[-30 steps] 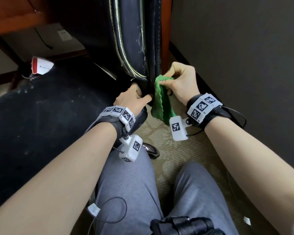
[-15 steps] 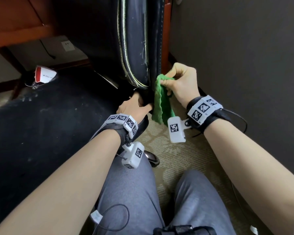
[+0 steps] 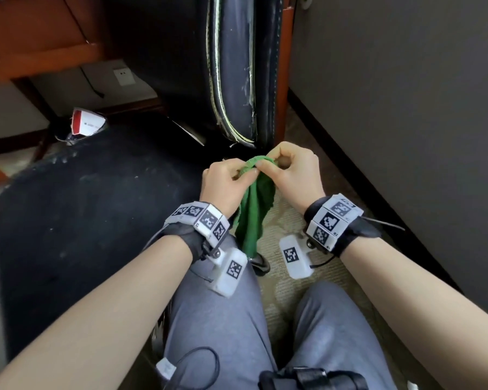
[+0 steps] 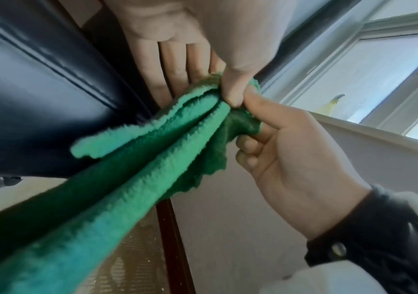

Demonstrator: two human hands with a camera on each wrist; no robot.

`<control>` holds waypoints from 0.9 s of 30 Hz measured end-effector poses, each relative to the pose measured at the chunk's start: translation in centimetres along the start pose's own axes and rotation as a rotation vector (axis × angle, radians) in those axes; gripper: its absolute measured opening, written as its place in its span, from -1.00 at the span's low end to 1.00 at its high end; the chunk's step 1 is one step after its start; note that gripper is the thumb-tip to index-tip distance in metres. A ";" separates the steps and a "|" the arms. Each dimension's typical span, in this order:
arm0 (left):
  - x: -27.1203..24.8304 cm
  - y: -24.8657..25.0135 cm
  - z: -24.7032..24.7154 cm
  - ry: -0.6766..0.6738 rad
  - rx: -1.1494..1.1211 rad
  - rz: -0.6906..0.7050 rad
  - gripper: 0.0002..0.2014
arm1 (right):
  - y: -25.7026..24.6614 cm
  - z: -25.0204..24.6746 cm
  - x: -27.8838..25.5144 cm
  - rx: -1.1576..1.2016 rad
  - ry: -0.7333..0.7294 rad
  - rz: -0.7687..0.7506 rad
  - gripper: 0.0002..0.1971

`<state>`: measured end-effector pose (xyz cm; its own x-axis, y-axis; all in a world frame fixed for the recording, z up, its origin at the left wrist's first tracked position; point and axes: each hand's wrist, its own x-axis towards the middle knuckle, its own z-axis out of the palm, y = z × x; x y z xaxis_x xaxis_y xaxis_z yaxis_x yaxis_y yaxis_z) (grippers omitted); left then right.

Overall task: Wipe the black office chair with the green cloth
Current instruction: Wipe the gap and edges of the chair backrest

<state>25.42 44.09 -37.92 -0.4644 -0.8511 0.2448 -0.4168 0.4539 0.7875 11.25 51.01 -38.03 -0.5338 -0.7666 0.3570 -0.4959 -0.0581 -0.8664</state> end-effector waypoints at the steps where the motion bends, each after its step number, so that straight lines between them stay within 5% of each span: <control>1: 0.0 -0.3 -0.2 0.037 -0.006 -0.031 -0.87 | 0.1 0.0 0.0 -0.015 0.019 -0.002 -0.81; 6: 0.1 -0.7 -0.2 0.160 -0.066 -0.123 -0.79 | -0.4 0.2 0.1 -0.072 0.101 -0.045 -0.82; 12: 1.7 2.0 0.9 0.293 0.090 -0.219 -0.39 | -1.6 0.8 0.8 -0.054 0.151 -0.118 -0.80; 18: 2.0 3.6 2.0 0.304 0.021 -0.340 -0.48 | -1.3 0.8 0.5 0.059 0.198 -0.111 -0.85; 27: 2.4 3.0 1.7 0.289 0.033 -0.229 -0.40 | -1.3 1.2 2.1 0.002 0.245 -0.021 -0.71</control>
<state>21.75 43.82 -35.89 -0.1185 -0.9689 0.2173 -0.5114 0.2471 0.8231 11.57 48.71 -36.60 -0.6737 -0.5872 0.4487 -0.5075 -0.0737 -0.8585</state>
